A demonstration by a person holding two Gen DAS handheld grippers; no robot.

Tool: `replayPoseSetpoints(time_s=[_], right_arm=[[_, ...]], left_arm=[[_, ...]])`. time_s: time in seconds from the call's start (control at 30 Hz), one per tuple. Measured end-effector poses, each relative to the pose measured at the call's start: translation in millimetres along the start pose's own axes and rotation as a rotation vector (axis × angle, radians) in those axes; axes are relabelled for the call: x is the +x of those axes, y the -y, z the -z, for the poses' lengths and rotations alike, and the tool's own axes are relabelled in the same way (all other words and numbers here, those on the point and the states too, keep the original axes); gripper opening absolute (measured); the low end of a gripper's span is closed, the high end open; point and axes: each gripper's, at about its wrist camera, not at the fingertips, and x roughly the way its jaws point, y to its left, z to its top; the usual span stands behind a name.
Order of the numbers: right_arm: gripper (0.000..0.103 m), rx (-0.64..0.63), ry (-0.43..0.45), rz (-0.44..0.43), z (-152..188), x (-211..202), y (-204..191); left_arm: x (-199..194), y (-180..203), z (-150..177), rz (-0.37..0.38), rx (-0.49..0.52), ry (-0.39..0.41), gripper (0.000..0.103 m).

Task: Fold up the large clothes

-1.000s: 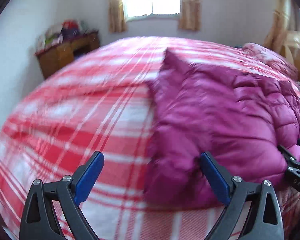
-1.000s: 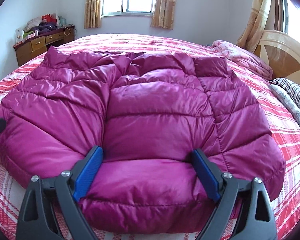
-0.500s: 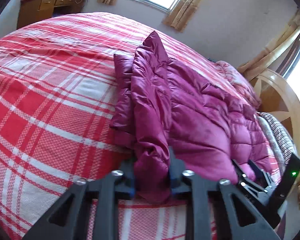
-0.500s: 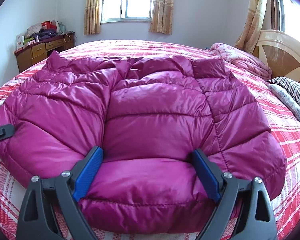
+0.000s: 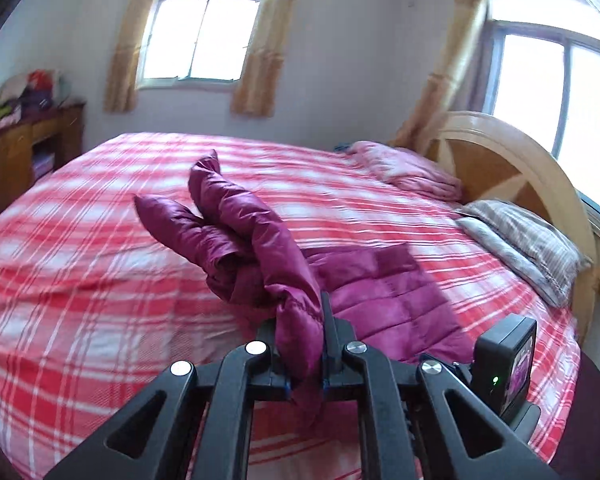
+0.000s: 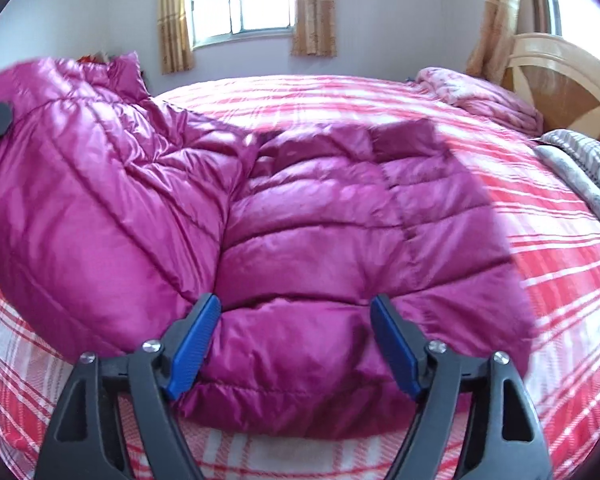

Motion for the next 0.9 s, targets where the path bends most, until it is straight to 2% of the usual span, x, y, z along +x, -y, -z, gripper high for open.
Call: replayPoseSetpoints(time_s=[0.1,0.2,0.27,0.37,0.53,0.7,0.9], right_arm=[[0.08,0.026,-0.013,0.029,-7,-10,22],[0.08,0.035,-0.042,0.1,-7,-5,45],[0.08,0.064,-0.084,0.118,-4,3,62],[0.08,0.115,-0.115,0.101,6,13,84],[0.08,0.211,-0.152,0.015,19,17,107],[0.08,0.25,-0.139,-0.003,25,8,116],[0.08,0.313,-0.102,-0.022,30,4,121]], left_arm=[[9,27,-6,0.052,0.057,0.005,0.009],[20,56,-11,0.104,0.118,-0.002,0.009],[31,75,-9,0.129,0.163,-0.009,0.009],[55,106,-1,0.185,0.224,-0.048,0.009],[87,144,12,0.257,0.296,-0.128,0.009],[120,164,19,0.281,0.345,-0.194,0.008],[146,168,30,0.25,0.321,-0.253,0.012]])
